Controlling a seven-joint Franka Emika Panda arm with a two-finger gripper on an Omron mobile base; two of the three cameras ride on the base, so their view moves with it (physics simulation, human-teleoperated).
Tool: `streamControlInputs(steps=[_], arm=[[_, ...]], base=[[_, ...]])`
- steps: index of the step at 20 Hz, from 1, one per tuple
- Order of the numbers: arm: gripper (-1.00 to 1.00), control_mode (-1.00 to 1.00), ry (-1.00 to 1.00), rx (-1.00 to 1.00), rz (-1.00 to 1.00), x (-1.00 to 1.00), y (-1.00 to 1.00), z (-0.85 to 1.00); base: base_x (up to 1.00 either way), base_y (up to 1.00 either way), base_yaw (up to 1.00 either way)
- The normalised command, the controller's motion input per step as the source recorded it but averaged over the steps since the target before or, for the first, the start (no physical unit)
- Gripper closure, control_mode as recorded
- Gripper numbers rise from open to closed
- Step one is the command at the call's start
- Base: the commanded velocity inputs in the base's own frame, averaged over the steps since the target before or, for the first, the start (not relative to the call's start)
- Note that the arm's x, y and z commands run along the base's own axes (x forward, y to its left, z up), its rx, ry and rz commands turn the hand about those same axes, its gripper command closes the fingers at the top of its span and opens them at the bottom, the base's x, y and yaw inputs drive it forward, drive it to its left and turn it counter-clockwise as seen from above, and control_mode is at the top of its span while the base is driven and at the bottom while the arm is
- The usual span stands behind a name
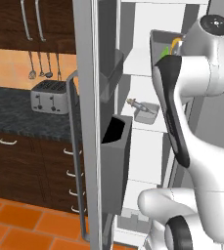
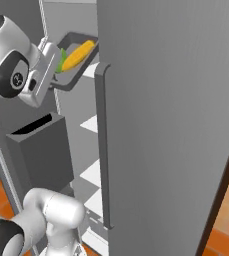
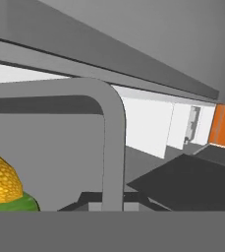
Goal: Take the meat container that has the fish and place it on the second highest rack of the freezer. Then take the vegetable container that has the lemon wedge and corn and place it on the highest rack of the freezer.
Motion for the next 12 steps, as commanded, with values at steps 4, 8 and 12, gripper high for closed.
streamControlInputs(steps=[4, 8, 12], arm=[[1.00, -1.00, -0.03, -0.03, -0.02, 0.45, -0.17, 0.00], [1.00, -1.00, 0.00, -0.01, -0.01, 0.56, -0.10, 0.00], [1.00, -1.00, 0.00, 0.00, -0.01, 0.61, -0.05, 0.00]], base=[[0.00, 0.00, 0.00], [0.00, 0.00, 0.00], [0.00, 0.00, 0.00]])
